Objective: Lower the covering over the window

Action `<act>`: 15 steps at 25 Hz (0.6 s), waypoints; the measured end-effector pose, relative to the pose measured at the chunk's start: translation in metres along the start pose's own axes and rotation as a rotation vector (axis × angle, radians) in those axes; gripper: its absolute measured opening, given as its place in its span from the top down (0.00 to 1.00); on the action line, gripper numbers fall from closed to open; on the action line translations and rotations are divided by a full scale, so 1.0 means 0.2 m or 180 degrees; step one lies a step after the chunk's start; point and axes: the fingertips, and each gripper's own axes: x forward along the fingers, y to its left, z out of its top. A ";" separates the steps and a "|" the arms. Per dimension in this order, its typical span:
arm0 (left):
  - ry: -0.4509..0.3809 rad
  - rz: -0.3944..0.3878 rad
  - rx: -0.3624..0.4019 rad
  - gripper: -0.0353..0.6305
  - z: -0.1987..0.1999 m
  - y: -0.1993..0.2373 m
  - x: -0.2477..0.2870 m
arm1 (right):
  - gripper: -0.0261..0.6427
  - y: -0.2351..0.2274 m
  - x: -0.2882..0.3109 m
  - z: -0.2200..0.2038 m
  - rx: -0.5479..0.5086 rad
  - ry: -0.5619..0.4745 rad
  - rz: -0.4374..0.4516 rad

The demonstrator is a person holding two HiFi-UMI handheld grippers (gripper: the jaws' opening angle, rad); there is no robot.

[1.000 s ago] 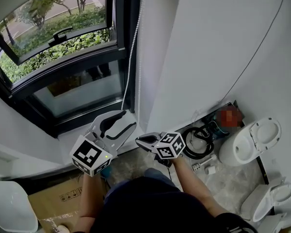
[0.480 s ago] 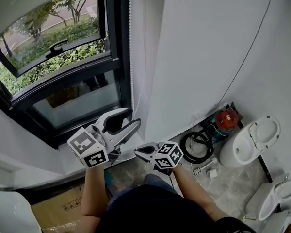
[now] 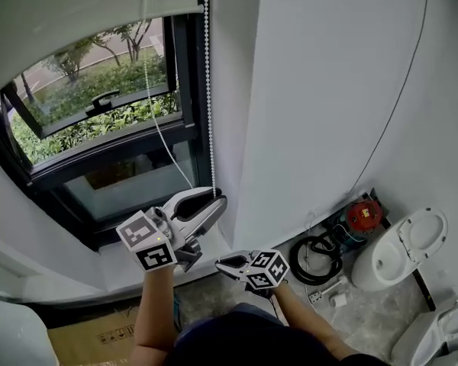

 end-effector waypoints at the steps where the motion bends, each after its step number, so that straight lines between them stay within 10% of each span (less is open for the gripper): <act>1: 0.0012 0.0027 -0.0002 0.84 0.00 0.00 0.01 | 0.94 0.00 0.00 0.00 -0.0003 0.0007 0.0023; 15: 0.0410 0.0185 -0.0137 0.91 -0.18 0.05 0.00 | 0.94 -0.14 0.00 -0.14 -0.0303 0.0358 0.0183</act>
